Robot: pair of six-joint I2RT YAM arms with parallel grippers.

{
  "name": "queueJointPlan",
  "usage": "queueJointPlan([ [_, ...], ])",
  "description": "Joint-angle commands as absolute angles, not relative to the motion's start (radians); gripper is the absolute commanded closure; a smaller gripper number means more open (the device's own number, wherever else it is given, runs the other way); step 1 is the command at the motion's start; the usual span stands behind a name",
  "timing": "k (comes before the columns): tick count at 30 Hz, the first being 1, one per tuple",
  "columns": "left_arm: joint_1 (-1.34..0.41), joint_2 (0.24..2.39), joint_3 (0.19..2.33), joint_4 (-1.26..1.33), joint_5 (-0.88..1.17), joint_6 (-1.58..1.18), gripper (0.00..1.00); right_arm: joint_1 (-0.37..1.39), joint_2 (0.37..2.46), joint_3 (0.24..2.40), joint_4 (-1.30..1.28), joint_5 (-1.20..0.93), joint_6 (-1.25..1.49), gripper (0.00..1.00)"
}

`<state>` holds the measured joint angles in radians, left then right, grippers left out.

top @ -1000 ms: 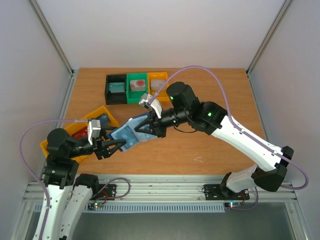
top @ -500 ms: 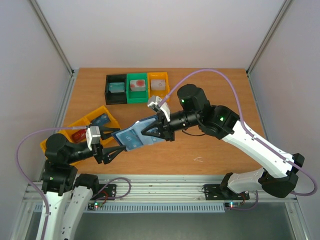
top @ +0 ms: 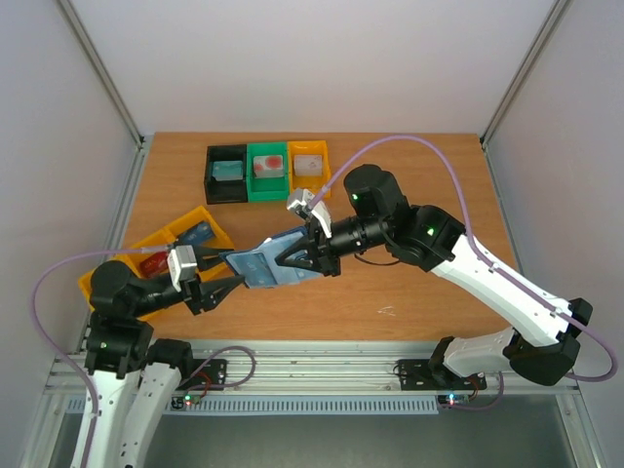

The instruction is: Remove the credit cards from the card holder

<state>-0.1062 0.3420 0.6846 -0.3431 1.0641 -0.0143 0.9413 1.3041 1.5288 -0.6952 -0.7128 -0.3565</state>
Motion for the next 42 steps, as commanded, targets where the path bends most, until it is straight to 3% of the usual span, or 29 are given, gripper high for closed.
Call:
queueJointPlan([
  [1,-0.102,0.397,0.641,-0.103,1.041,-0.141,0.44,0.94,1.329,1.552,-0.652,-0.789,-0.347,0.99],
  [13,-0.17,0.446,0.631,-0.013,1.121,-0.239,0.4,0.94,1.356,1.545,-0.582,-0.778,-0.33,0.99],
  [17,-0.18,0.444,0.633,-0.011,1.131,-0.256,0.61,0.939,1.354,1.545,-0.575,-0.748,-0.336,0.99],
  [19,-0.18,0.441,0.64,-0.011,1.137,-0.264,0.75,0.935,1.352,1.543,-0.584,-0.699,-0.335,0.99],
  [21,-0.181,0.438,0.642,-0.011,1.137,-0.278,0.96,0.929,1.353,1.544,-0.594,-0.659,-0.325,0.99],
  [22,-0.181,0.436,0.642,-0.011,1.133,-0.288,0.99,0.928,1.354,1.545,-0.597,-0.653,-0.323,0.98],
  [23,-0.181,0.435,0.642,-0.011,1.124,-0.296,1.0,0.928,1.356,1.546,-0.601,-0.65,-0.321,0.94],
  [28,-0.181,0.427,0.654,-0.068,1.068,-0.298,1.0,0.929,1.342,1.55,-0.618,-0.64,-0.326,0.5],
  [34,-0.181,0.436,0.659,-0.058,1.078,-0.287,1.0,0.973,1.397,1.595,-0.625,-0.59,-0.356,0.26],
  [39,-0.181,0.431,0.665,-0.066,1.109,-0.287,1.0,0.999,1.473,1.645,-0.618,-0.58,-0.37,0.27],
  [42,-0.181,0.422,0.666,-0.081,1.115,-0.286,1.0,0.999,1.492,1.668,-0.607,-0.625,-0.374,0.53],
])
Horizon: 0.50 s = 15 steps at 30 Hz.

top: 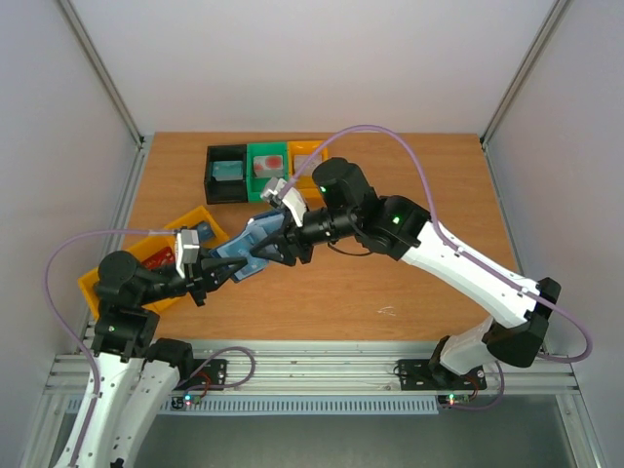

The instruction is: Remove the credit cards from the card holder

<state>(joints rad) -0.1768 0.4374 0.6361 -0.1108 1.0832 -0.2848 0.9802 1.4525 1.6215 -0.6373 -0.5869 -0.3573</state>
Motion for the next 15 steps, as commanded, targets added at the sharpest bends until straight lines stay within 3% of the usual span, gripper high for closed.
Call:
queueJointPlan([
  [1,-0.181,0.421,0.668,-0.082,1.118,-0.287,1.0,0.999,1.49,1.667,-0.598,-0.633,-0.373,0.63],
  [5,-0.181,0.427,0.67,-0.06,1.125,-0.302,1.0,0.999,1.471,1.651,-0.593,-0.622,-0.378,0.96],
  [10,-0.181,0.437,0.678,-0.026,1.131,-0.346,1.0,0.986,1.44,1.624,-0.579,-0.628,-0.378,0.99],
  [13,-0.181,0.437,0.693,-0.033,1.134,-0.355,0.73,0.959,1.41,1.597,-0.567,-0.646,-0.364,0.99],
  [15,-0.181,0.434,0.707,-0.05,1.131,-0.364,0.63,0.939,1.386,1.575,-0.554,-0.674,-0.353,0.99],
])
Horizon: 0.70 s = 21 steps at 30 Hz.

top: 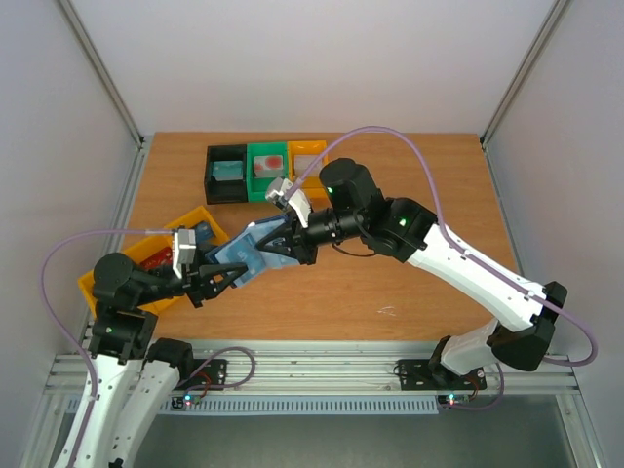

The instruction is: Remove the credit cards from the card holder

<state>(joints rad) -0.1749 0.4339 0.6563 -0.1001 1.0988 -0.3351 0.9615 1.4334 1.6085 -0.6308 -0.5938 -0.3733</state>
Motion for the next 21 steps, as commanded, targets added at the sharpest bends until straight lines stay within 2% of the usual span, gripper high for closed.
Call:
queueJointPlan([
  [1,-0.181,0.433,0.718,-0.07,1.134,-0.356,0.61,0.928,1.374,1.563,-0.548,-0.688,-0.347,0.99],
  [7,-0.181,0.424,0.79,-0.241,1.161,-0.209,0.58,0.864,1.299,1.497,-0.505,-0.771,-0.31,0.99],
  [12,-0.181,0.424,0.773,-0.212,1.128,-0.182,0.6,0.854,1.283,1.488,-0.493,-0.788,-0.29,0.99],
  [16,-0.181,0.44,0.765,-0.174,1.066,-0.198,0.45,0.854,1.302,1.496,-0.482,-0.798,-0.269,0.99],
  [18,-0.181,0.444,0.763,-0.136,1.117,-0.219,0.34,0.854,1.309,1.501,-0.486,-0.772,-0.263,0.99],
  [21,-0.181,0.44,0.756,-0.119,1.159,-0.254,0.24,0.855,1.32,1.515,-0.5,-0.731,-0.256,0.99],
])
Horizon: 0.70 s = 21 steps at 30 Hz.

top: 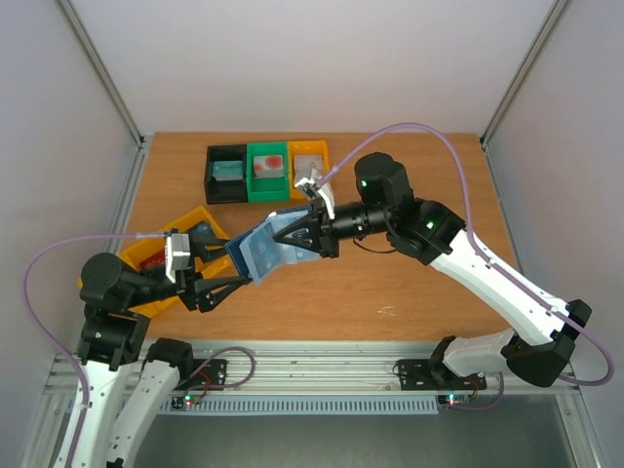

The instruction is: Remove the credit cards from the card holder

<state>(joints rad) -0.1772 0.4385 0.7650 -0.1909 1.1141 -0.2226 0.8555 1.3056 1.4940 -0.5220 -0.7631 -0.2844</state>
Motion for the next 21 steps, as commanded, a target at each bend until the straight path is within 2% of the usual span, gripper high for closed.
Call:
queueJointPlan([
  [1,-0.181,0.439,0.755,-0.127,1.162,-0.249,0.22,0.857,1.326,1.523,-0.51,-0.709,-0.256,0.99],
  [4,-0.181,0.436,0.75,-0.135,1.129,-0.231,0.22,0.872,1.348,1.549,-0.547,-0.653,-0.265,0.99],
  [8,-0.181,0.45,0.75,-0.125,1.086,-0.256,0.3,0.89,1.378,1.574,-0.577,-0.64,-0.28,0.99],
  [10,-0.181,0.452,0.749,-0.121,1.084,-0.258,0.41,0.894,1.381,1.575,-0.57,-0.659,-0.283,0.99],
  [12,-0.18,0.45,0.746,-0.114,1.081,-0.254,0.63,0.896,1.379,1.574,-0.559,-0.685,-0.285,0.99],
  [15,-0.181,0.449,0.741,-0.101,1.105,-0.246,0.85,0.896,1.377,1.575,-0.577,-0.682,-0.298,0.99],
  [19,-0.181,0.434,0.732,-0.075,1.16,-0.254,0.98,0.896,1.364,1.561,-0.58,-0.684,-0.312,0.99],
  [21,-0.181,0.431,0.733,-0.104,1.119,-0.245,1.0,0.896,1.363,1.561,-0.573,-0.702,-0.308,0.99],
])
